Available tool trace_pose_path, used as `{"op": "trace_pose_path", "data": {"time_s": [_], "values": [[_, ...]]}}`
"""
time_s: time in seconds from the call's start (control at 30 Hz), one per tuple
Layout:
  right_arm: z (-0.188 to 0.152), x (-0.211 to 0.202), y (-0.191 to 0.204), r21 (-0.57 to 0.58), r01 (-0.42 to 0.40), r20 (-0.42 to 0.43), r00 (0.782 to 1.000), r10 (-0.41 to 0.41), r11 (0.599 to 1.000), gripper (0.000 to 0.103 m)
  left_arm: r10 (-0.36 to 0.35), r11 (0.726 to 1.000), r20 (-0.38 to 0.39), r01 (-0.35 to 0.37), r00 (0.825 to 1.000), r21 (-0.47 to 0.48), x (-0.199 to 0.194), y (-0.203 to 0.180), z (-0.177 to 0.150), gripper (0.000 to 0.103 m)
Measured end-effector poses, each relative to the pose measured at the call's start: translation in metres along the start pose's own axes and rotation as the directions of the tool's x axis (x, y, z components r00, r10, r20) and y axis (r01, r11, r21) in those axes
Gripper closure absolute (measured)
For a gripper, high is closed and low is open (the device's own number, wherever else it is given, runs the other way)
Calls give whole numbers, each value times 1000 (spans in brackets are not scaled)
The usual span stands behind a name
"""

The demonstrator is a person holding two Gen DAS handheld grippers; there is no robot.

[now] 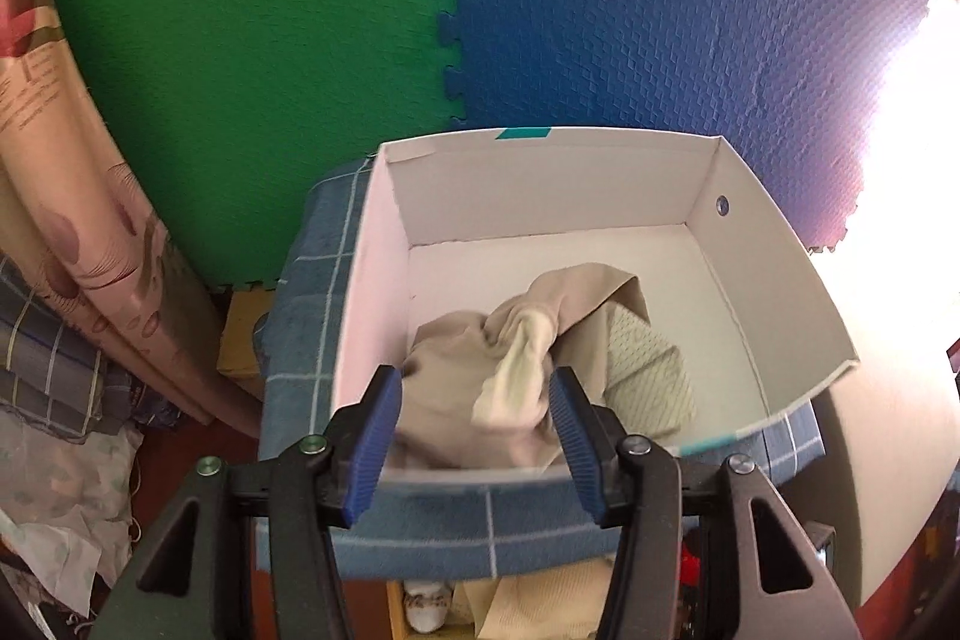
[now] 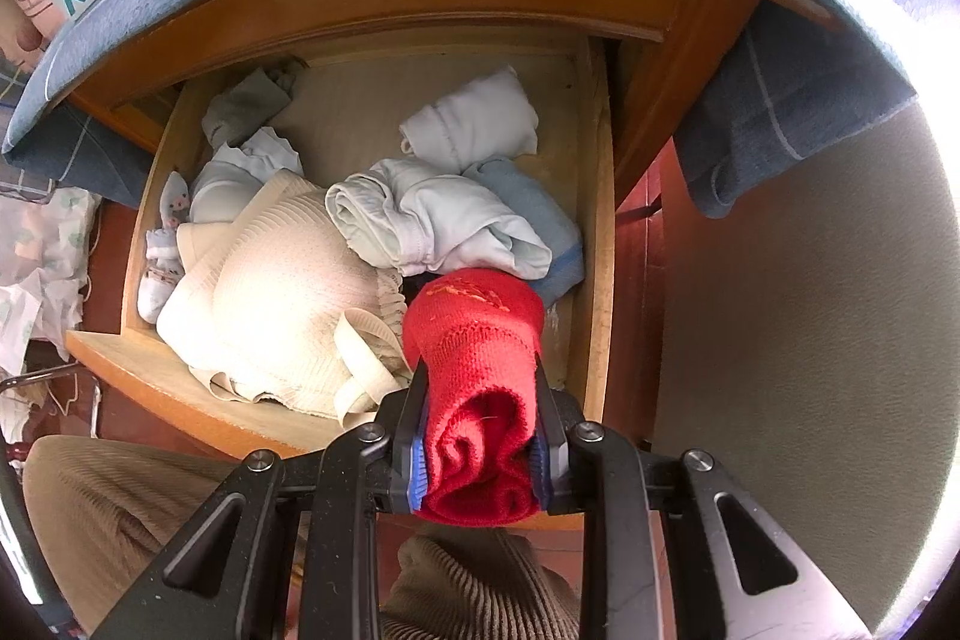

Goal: Take underwear out of drawer
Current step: 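Carry the beige underwear with the left gripper into the white shoe box and release, then lift the red sock with the right gripper and drop it into the white box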

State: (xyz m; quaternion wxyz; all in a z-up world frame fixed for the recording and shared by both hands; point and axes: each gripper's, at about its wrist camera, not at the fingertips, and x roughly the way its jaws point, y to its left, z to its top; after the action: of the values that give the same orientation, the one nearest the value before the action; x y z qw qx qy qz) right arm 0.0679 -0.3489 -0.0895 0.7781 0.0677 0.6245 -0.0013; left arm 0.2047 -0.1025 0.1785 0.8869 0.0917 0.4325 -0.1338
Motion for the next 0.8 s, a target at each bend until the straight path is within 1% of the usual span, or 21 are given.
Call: {"op": "trace_pose_path", "data": {"time_s": [0.1, 0.3, 0.43, 0.57, 0.73, 0.8], "values": [[0, 0, 1, -4, 10, 1, 1000, -10, 1000, 79, 5, 1000, 15, -5, 1000, -3, -16, 7, -13, 51], [-1, -2, 3, -15, 29, 19, 999, -29, 999, 79, 6, 1000, 15, -6, 1000, -22, -39, 25, -48, 50], [-2, -4, 4, -16, 31, 36, 999, -30, 999, 79, 54, 998, 20, -54, 998, -26, -46, 37, -81, 50], [-3, -8, 1, -6, 15, 57, 998, -15, 1000, 80, 66, 997, -4, -67, 998, -45, -42, 47, -117, 48], [-3, -19, -4, 19, -16, 68, 998, 15, 1000, 80, 84, 992, -42, -88, 996, -95, -18, 57, -168, 48], [-1, -25, -6, 35, -30, 70, 997, 28, 999, 80, 89, 990, -59, -95, 994, -103, -7, 57, -184, 48]]}}
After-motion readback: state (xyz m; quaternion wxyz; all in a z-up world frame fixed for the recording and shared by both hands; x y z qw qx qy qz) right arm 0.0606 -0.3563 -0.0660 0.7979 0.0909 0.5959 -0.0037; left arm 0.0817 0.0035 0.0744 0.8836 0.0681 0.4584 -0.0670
